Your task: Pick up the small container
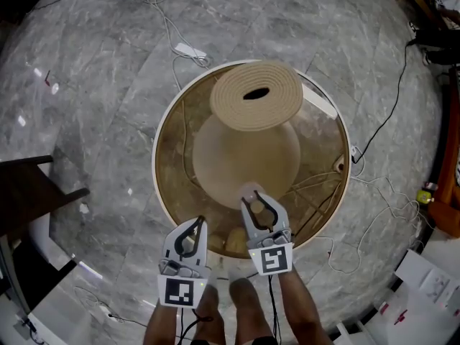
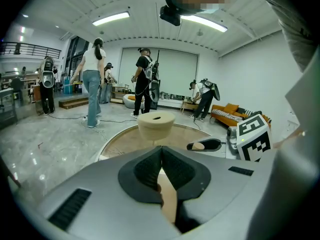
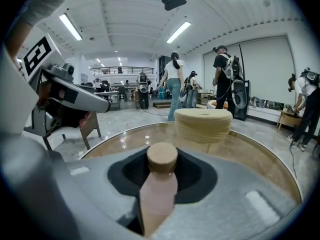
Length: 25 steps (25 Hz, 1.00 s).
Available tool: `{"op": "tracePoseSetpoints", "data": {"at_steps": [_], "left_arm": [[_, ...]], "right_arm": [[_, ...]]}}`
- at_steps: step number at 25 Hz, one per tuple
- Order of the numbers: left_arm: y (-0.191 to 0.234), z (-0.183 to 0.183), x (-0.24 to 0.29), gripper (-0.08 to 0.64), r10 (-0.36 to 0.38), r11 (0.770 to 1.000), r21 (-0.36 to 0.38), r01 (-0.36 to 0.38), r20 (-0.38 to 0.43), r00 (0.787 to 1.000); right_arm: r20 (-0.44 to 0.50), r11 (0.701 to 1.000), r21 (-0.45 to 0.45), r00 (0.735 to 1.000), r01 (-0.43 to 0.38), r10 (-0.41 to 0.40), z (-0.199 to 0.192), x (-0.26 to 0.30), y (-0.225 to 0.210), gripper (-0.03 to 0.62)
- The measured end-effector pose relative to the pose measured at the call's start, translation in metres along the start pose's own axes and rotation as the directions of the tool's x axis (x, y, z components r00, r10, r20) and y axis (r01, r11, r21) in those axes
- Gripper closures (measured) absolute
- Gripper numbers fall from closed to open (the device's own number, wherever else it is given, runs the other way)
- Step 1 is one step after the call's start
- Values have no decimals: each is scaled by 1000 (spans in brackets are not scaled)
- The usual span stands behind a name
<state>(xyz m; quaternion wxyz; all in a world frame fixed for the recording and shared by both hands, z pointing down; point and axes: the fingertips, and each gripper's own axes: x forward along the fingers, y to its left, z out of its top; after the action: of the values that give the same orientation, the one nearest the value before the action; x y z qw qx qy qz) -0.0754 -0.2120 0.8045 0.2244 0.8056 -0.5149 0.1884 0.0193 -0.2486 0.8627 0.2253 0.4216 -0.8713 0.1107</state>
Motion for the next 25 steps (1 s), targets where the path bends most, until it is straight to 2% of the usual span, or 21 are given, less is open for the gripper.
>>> {"op": "tracePoseSetpoints", "data": {"at_steps": [10, 15, 19, 25], "left_arm": [[3, 5, -8, 541, 6, 1000, 1, -6, 11, 1000], [2, 20, -16, 541, 9, 1000, 5, -9, 30, 999], [0, 41, -25, 541, 8, 1000, 5, -8, 47, 999], [-11, 97, -49, 541, -7, 999, 45, 2, 105, 994]], "right_arm": [[-4, 1000, -7, 1000, 4, -4, 0, 0, 1, 471], [1, 1000, -7, 1000, -10, 10, 11, -8, 6, 471], [13, 1000, -6, 1000, -9, 9, 33, -19, 6, 471], [38, 1000, -10, 999, 12, -11, 89, -53, 1, 471]]}}
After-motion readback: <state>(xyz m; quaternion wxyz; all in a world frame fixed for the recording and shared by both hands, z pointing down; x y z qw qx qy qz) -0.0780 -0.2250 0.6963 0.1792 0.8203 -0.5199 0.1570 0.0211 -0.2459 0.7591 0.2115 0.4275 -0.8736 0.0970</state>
